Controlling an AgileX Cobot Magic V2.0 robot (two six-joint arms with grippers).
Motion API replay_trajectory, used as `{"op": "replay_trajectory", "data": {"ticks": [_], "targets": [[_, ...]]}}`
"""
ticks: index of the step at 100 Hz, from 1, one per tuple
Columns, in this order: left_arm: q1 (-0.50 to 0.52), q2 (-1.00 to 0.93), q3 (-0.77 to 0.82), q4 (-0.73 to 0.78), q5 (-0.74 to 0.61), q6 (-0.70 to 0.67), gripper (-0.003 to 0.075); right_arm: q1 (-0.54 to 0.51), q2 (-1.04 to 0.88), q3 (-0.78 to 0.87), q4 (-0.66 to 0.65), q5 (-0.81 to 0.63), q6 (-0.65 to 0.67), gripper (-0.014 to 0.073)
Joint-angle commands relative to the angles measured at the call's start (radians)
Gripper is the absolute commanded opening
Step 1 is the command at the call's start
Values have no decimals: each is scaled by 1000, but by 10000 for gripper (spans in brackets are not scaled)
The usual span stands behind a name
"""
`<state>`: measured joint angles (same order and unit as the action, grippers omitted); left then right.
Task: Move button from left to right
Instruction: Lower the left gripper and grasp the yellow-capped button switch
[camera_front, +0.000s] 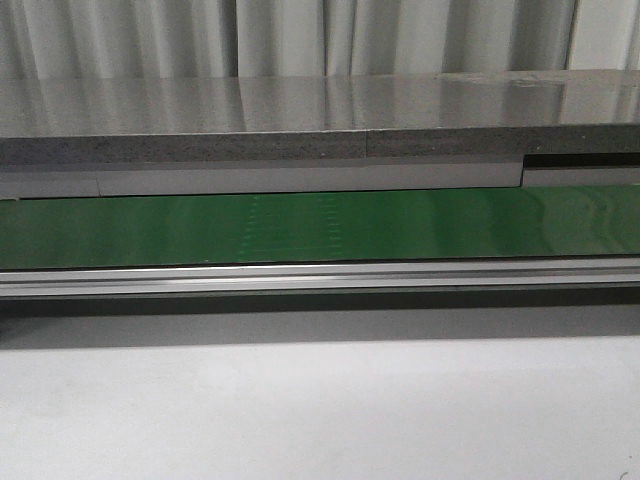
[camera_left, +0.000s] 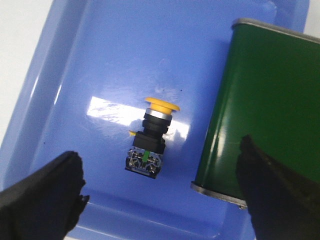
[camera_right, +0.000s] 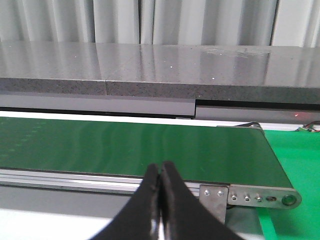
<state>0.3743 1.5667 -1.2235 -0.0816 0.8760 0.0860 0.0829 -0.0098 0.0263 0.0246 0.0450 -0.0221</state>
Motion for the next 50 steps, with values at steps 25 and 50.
{"op": "replay_trajectory", "data": {"ticks": [25,50], "targets": [[9,133,-36,-28,-85,12,600,3,-19,-16,-5,-86,-1,-68],[9,191,-48,-11,-96,12,599,3,-19,-16,-5,-86,-1,-68]]}}
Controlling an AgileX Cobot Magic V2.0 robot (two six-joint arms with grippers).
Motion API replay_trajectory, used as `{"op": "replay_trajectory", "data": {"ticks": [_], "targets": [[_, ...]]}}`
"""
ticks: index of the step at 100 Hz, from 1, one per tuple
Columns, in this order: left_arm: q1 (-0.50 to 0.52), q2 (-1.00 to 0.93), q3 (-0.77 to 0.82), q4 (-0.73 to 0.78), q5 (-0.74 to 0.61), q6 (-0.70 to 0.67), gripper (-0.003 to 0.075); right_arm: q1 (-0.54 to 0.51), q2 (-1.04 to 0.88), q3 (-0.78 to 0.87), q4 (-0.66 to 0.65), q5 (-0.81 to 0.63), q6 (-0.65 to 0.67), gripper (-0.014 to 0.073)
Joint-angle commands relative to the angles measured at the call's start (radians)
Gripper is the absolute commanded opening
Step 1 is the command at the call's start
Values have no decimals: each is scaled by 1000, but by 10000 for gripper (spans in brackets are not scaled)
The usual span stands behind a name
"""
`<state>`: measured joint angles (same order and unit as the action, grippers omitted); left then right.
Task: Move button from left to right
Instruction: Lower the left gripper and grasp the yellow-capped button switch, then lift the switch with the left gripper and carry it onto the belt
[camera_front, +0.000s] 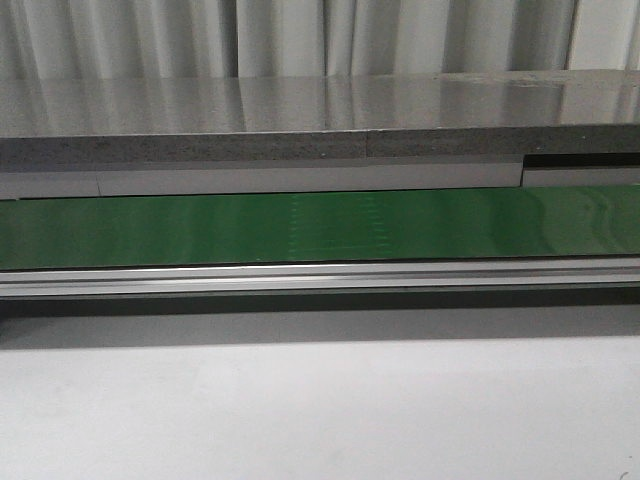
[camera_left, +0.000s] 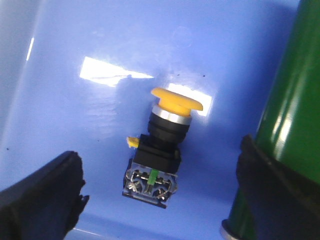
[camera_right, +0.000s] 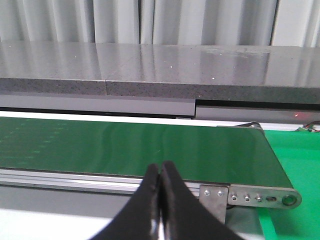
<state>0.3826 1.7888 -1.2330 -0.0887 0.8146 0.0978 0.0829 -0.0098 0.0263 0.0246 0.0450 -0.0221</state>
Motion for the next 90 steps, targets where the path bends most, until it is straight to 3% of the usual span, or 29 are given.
{"op": "replay_trajectory", "data": {"ticks": [1,62,90], "targets": [[1,-28,-38,-4,-34,1,599,3,-19,-16,-5,-86,-1,-68],[1,87,-38,31,-50,1,593,3,-19,-16,-5,-86,-1,-68],[1,126,-38,38,-50,1,445,3,-19,-16,-5,-86,-1,-68]]}}
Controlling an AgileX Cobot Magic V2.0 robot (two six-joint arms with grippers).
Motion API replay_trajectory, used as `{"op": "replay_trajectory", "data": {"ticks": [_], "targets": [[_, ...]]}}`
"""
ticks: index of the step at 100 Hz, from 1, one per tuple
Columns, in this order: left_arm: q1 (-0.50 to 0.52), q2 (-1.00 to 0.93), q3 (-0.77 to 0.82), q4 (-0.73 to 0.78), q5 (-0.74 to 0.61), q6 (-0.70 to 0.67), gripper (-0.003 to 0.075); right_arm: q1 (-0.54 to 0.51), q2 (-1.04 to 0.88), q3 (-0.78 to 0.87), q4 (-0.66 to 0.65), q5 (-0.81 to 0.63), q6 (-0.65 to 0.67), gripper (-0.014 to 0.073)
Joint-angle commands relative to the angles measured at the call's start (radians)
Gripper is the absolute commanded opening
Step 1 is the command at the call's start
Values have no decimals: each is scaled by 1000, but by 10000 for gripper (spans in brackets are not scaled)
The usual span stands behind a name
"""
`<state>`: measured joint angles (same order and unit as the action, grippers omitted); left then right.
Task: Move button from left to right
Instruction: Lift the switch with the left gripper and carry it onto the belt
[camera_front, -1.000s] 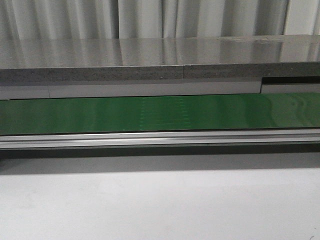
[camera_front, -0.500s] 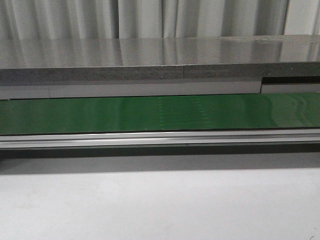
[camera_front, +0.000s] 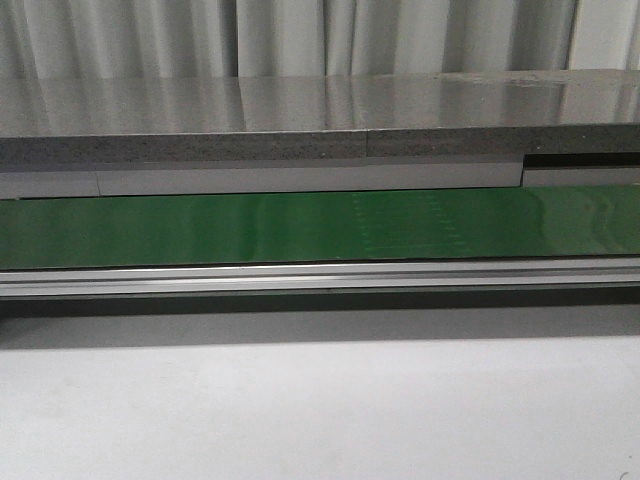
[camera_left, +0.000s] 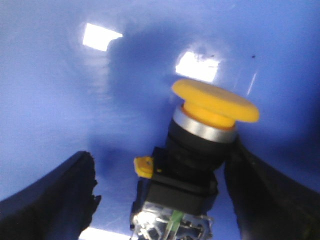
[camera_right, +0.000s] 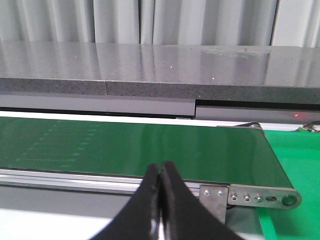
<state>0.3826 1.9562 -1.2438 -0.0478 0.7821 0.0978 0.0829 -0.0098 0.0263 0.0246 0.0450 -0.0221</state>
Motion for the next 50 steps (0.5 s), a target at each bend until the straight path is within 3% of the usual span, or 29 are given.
{"op": "replay_trajectory", "data": {"ticks": [1,29,36,50], "targets": [[1,-42,-27,-3,-18,1,433,3,-19,-16,-5,-86,-1,-68],[1,-42,-27,5,0,1,83,3,-19,-16,-5,-86,-1,-68],[1,-45,-30,5,11,1,38,3,-19,-16,-5,-86,-1,-68],[1,-73,-63,5,43,1,27,3,-19,-16,-5,-86,-1,-68]]}}
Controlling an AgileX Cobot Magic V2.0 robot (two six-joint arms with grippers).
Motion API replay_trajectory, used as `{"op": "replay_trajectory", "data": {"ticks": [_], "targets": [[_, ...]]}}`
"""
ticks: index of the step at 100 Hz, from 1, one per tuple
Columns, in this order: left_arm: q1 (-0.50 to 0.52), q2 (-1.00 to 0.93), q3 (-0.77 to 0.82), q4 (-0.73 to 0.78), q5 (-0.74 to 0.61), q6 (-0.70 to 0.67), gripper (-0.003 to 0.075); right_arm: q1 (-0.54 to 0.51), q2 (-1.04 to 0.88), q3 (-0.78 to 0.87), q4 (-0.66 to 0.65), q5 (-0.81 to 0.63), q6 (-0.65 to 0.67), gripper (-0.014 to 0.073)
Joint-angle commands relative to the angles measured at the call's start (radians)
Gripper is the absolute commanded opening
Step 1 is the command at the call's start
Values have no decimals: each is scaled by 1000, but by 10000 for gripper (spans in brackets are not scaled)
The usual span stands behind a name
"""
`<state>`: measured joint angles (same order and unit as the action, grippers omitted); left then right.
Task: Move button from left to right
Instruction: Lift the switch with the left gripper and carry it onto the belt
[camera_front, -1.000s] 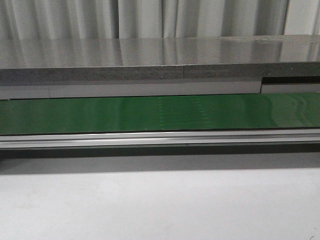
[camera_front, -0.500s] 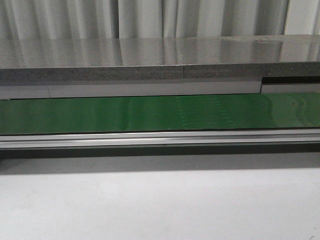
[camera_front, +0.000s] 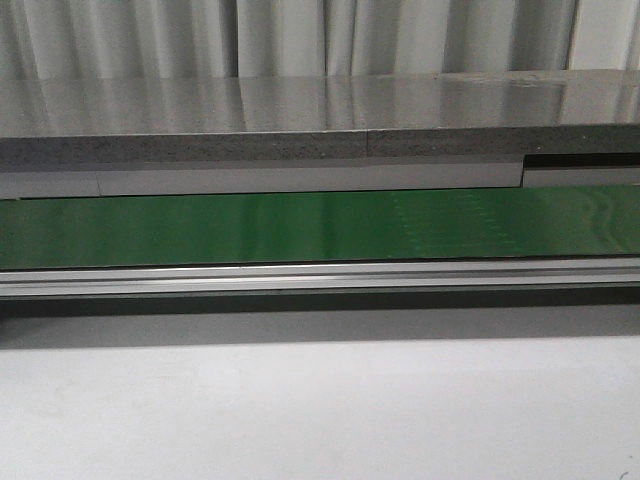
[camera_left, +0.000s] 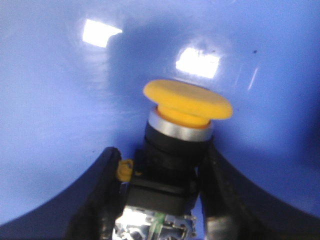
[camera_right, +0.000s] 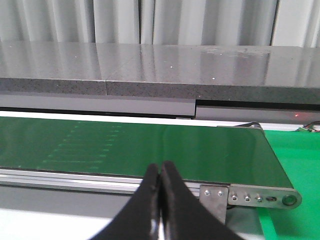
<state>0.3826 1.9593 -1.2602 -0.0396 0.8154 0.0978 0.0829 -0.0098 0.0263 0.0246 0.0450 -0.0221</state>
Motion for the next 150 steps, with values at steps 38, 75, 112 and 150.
{"op": "replay_trajectory", "data": {"ticks": [38,75,112,150], "targets": [[-49,-246,-118,-34,83,1,27,3,-19,-16,-5,-86,-1,-68],[-204,-242,-118,-21,109,5,30,3,-19,-16,-5,-86,-1,-68],[-227,-170,-115,-23,106,5,52,3,-19,-16,-5,-86,-1,-68],[-228,-165,-115,-55,117,5,694,3,-19,-16,-5,-86,-1,-68]]}}
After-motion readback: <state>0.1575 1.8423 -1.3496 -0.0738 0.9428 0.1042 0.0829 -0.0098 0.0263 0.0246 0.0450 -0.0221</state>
